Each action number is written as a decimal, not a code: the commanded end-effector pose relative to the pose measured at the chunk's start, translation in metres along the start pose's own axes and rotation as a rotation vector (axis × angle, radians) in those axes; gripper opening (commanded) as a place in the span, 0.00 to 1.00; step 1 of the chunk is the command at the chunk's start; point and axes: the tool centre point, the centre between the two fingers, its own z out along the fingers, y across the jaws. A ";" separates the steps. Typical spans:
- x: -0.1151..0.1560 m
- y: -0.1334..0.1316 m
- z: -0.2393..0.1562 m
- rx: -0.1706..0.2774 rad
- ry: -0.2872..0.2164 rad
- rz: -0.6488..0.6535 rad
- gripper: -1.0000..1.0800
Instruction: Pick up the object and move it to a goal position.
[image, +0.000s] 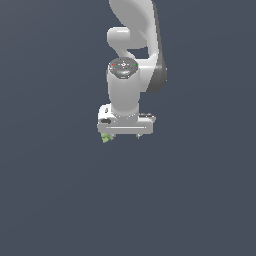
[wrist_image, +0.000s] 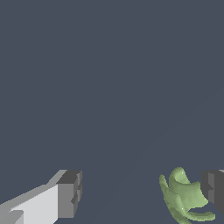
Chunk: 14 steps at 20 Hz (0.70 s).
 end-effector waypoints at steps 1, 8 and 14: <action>0.000 0.000 0.000 0.000 0.000 0.000 0.96; 0.003 0.024 -0.010 0.005 0.024 0.029 0.96; 0.003 0.027 -0.011 0.005 0.027 0.030 0.96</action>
